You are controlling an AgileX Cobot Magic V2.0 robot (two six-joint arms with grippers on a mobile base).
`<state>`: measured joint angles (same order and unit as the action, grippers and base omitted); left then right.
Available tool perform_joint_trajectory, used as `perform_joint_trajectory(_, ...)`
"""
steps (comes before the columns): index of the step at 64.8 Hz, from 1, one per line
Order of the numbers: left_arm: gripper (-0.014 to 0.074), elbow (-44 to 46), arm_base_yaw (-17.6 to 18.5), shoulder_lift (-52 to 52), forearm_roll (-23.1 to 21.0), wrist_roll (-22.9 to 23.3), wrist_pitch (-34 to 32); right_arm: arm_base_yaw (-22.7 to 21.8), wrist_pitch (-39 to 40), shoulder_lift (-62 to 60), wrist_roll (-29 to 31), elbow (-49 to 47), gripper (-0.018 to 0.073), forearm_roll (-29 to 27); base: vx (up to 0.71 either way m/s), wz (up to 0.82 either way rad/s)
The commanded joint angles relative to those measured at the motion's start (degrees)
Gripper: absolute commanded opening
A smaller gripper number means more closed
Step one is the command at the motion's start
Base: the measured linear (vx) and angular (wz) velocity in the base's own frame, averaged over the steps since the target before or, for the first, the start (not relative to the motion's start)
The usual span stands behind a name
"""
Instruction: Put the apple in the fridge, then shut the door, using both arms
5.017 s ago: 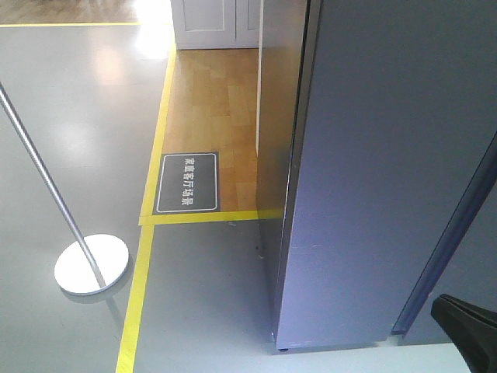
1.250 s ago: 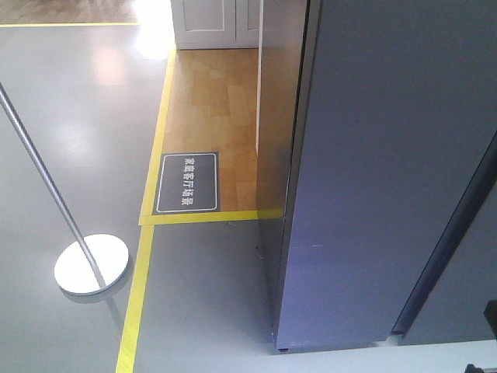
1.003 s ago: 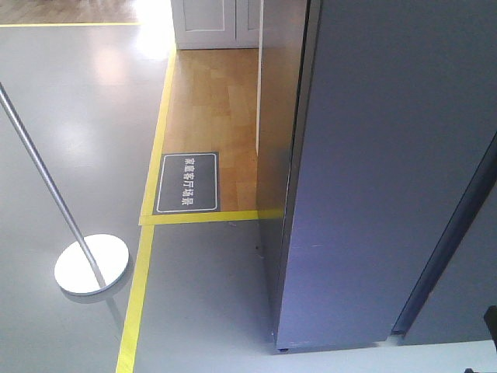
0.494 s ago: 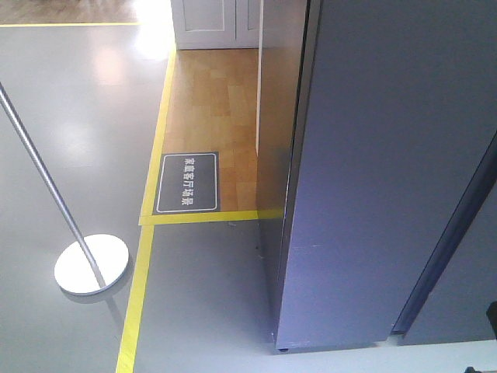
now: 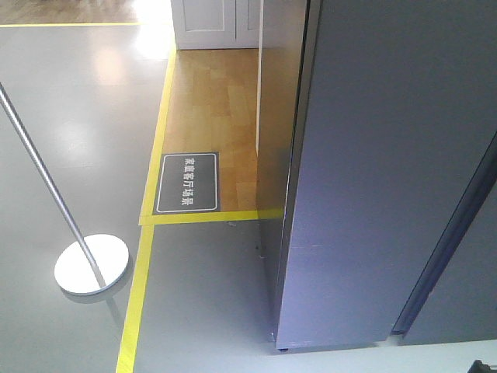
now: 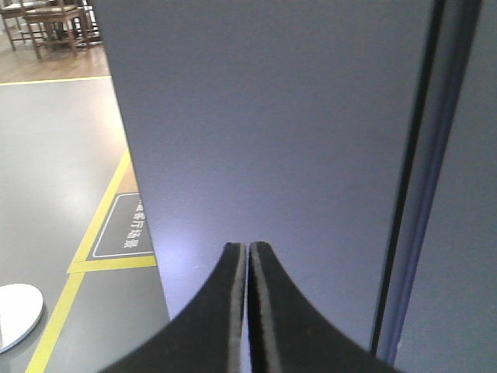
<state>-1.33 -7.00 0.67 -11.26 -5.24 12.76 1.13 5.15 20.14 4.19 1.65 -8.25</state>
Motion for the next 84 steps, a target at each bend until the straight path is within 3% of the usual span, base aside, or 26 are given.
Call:
perform_joint_trajectory(1, -0.0006, 1.0, 0.2, 0.9, -0.5, 0.6, -4.0, -0.5, 2.9, -1.1, 0.4, -0.1, -0.0003, 0.6, 0.00, 0.00)
perform_joint_trajectory(26, -0.0006, 1.0, 0.2, 0.9, -0.5, 0.6, -4.0, -0.5, -9.5, -15.3, 1.9, -0.1, -0.0003, 0.4, 0.00, 0.00)
perform_joint_trajectory(40, -0.0006, 1.0, 0.2, 0.9, -0.5, 0.6, -4.0, -0.6, -10.5, -21.8, 2.0, -0.1, -0.0003, 0.5, 0.00, 0.00)
perform_joint_trajectory(84, -0.0006, 1.0, 0.2, 0.8, -0.5, 0.6, -4.0, -0.7, -11.2, -21.5, 2.0, -0.1, -0.0003, 0.4, 0.00, 0.00)
